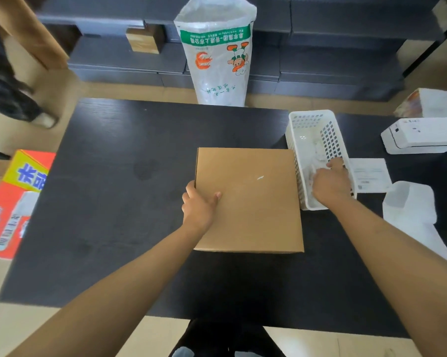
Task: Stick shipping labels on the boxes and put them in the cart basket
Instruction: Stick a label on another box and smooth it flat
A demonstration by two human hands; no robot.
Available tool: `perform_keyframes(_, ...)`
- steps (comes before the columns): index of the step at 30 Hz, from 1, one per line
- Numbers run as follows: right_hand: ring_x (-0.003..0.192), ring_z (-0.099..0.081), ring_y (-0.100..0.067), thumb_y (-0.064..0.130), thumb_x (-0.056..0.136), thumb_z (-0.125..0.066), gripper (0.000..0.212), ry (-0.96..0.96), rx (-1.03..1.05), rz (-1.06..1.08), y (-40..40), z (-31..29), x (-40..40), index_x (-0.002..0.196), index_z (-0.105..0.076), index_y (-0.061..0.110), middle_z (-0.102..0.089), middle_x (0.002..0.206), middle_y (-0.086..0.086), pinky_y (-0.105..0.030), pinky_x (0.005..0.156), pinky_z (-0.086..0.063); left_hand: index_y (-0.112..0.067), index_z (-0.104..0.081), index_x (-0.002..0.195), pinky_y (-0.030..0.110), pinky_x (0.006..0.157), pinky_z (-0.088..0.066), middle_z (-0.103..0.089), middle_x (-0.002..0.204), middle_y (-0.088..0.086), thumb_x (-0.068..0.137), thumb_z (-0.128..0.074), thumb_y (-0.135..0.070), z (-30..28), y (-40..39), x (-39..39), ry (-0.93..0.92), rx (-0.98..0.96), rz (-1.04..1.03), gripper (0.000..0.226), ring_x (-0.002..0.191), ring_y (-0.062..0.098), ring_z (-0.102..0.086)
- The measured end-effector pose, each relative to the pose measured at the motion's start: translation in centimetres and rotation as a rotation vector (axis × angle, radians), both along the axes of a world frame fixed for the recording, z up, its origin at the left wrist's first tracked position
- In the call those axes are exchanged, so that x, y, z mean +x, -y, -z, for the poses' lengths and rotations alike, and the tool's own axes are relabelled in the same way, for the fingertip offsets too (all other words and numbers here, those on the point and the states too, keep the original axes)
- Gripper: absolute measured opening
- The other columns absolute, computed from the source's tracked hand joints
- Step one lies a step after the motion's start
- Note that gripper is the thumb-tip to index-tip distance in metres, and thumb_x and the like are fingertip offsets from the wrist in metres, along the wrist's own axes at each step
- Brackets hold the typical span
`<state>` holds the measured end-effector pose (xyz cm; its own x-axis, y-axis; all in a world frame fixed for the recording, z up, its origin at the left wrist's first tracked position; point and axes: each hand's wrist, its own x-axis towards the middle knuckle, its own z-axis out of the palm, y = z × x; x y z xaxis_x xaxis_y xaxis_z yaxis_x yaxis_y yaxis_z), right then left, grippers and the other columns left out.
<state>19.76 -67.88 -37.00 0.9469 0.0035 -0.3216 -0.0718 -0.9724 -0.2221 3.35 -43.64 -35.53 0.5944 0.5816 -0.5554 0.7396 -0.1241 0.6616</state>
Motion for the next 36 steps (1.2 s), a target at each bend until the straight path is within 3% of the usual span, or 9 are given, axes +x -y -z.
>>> perform_keyframes(3, 0.108, -0.053, -0.034, 0.019, 0.096, -0.049, 0.035, 0.002, -0.141, -0.068, -0.3, -0.8, 0.4, 0.12, -0.057, -0.004, -0.048, 0.127, -0.018, -0.039, 0.09, -0.045, -0.018, -0.021, 0.145, 0.053, 0.104, -0.039, -0.033, 0.143, 0.008, 0.089, -0.062, -0.041, -0.1, 0.0, 0.0, 0.001, -0.007, -0.002, 0.073, 0.128, 0.032, -0.039)
perform_keyframes(6, 0.101, -0.059, -0.037, 0.017, 0.094, -0.053, 0.029, -0.023, -0.054, -0.021, -0.5, -0.8, 0.3, 0.111, -0.059, -0.006, -0.061, 0.113, -0.023, -0.038, 0.08, -0.048, -0.017, -0.022, 0.144, 0.053, 0.104, -0.04, -0.035, 0.142, 0.008, 0.089, -0.063, -0.039, -0.2, 0.0, 0.0, 0.006, -0.021, -0.017, 0.072, 0.126, 0.031, -0.041)
perform_keyframes(10, 0.107, -0.056, -0.04, 0.016, 0.089, -0.064, 0.05, 0.034, 0.125, 0.117, -0.9, -1.1, -0.4, 0.127, -0.038, 0.0, -0.051, 0.124, -0.023, -0.048, 0.089, -0.049, -0.017, -0.023, 0.143, 0.052, 0.103, -0.042, -0.036, 0.142, 0.008, 0.088, -0.065, -0.035, -0.4, 0.1, 0.0, 0.035, -0.02, -0.03, 0.072, 0.124, 0.03, -0.044)
perform_keyframes(13, 0.107, -0.054, -0.038, 0.02, 0.087, -0.069, 0.054, 0.014, 0.068, 0.088, -0.7, -1.5, -0.4, 0.128, -0.041, -0.001, -0.043, 0.13, -0.023, -0.042, 0.087, -0.045, -0.018, -0.02, 0.146, 0.051, 0.101, -0.041, -0.033, 0.145, 0.007, 0.089, -0.064, -0.036, -0.5, 0.2, 0.0, 0.014, 0.058, 0.003, 0.074, 0.126, 0.03, -0.042)
perform_keyframes(18, 0.116, -0.052, -0.038, 0.021, 0.093, -0.059, 0.047, 0.009, 0.166, 0.054, 0.1, -2.1, -0.9, 0.132, -0.043, 0.0, -0.052, 0.132, -0.022, -0.04, 0.09, -0.044, -0.019, -0.014, 0.149, 0.049, 0.105, -0.037, -0.017, 0.151, 0.008, 0.09, -0.063, -0.034, -0.7, 0.7, 0.0, 0.014, 0.21, 0.076, 0.078, 0.13, 0.032, -0.036)
perform_keyframes(21, 0.115, -0.052, -0.037, 0.027, 0.098, -0.048, 0.039, 0.038, 0.192, 0.071, 0.4, -2.9, -1.5, 0.129, -0.047, 0.003, -0.052, 0.131, -0.021, -0.04, 0.09, -0.044, -0.019, -0.017, 0.147, 0.047, 0.108, -0.033, -0.016, 0.151, 0.008, 0.091, -0.061, -0.033, -1.1, 0.5, 0.0, -0.009, 0.367, 0.207, 0.073, 0.132, 0.032, -0.033)
perform_keyframes(26, 0.099, -0.057, -0.028, 0.027, 0.098, -0.045, 0.028, 0.091, 0.059, -0.158, -0.4, -5.6, -2.4, 0.112, -0.059, 0.007, -0.059, 0.116, -0.014, -0.037, 0.08, -0.05, -0.016, -0.017, 0.148, 0.041, 0.108, -0.03, -0.028, 0.146, 0.009, 0.092, -0.056, -0.027, -3.1, -0.3, 0.9, -0.015, 0.624, 0.448, 0.069, 0.131, 0.03, -0.035)
perform_keyframes(31, 0.107, -0.057, -0.026, 0.027, 0.096, -0.05, 0.028, 0.176, 0.016, -0.362, -1.5, -9.1, -3.7, 0.12, -0.056, 0.013, -0.057, 0.123, -0.008, -0.035, 0.09, -0.043, -0.014, -0.033, 0.139, 0.039, 0.102, -0.036, -0.044, 0.137, 0.01, 0.094, -0.049, -0.022, -6.7, 0.2, 3.6, -0.061, 0.834, 0.713, 0.049, 0.124, 0.03, -0.045)
perform_keyframes(36, 0.116, -0.051, -0.023, 0.031, 0.095, -0.05, 0.034, 0.222, -0.036, -0.439, -0.6, -11.6, -4.3, 0.126, -0.053, 0.017, -0.055, 0.128, -0.003, -0.036, 0.095, -0.039, -0.015, -0.042, 0.13, 0.037, 0.096, -0.036, -0.05, 0.124, 0.007, 0.091, -0.05, -0.02, -10.0, 3.4, 6.4, -0.037, 0.932, 0.847, 0.04, 0.114, 0.027, -0.049)
